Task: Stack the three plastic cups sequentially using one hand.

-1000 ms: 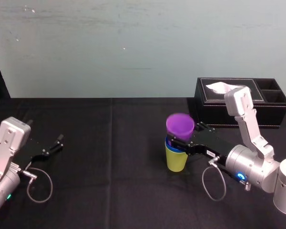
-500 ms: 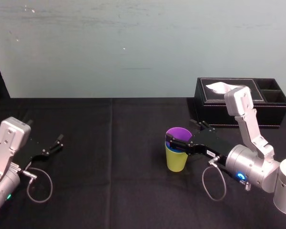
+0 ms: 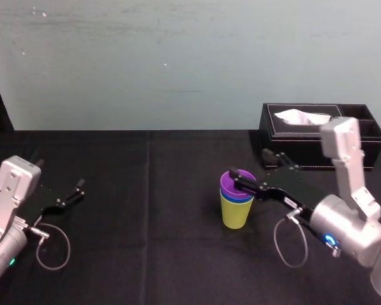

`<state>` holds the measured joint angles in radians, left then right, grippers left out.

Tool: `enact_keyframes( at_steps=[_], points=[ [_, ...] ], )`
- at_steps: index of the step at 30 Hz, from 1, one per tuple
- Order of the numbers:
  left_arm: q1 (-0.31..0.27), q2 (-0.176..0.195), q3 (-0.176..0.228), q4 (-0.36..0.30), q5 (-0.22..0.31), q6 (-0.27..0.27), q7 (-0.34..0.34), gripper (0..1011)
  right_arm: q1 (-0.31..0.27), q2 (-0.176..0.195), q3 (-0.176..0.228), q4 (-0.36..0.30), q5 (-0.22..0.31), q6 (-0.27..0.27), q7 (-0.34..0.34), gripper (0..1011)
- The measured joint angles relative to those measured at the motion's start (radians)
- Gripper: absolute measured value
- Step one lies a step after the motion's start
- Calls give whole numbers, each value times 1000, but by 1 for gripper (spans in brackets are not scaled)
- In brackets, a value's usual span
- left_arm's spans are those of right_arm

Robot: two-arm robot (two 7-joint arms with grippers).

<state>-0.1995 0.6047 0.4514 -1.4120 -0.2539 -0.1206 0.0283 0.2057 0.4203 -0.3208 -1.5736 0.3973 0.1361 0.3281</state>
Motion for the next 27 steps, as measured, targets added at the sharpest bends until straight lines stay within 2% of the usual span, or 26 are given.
enact_keyframes(
  at_steps=[7, 14, 20, 27],
  points=[
    [0, 0, 0, 0, 0, 0, 0, 1000, -168, -30, 93, -64, -13, -134, -109, 1004],
    [0, 0, 0, 0, 0, 0, 0, 1000, -278, -65, 152, -76, -63, -212, -210, 1004],
    [0, 0, 0, 0, 0, 0, 0, 1000, -320, -93, 177, -64, -114, -232, -272, 1004],
    [0, 0, 0, 0, 0, 0, 0, 1000, -332, -105, 186, -52, -144, -234, -287, 1004]
  ],
)
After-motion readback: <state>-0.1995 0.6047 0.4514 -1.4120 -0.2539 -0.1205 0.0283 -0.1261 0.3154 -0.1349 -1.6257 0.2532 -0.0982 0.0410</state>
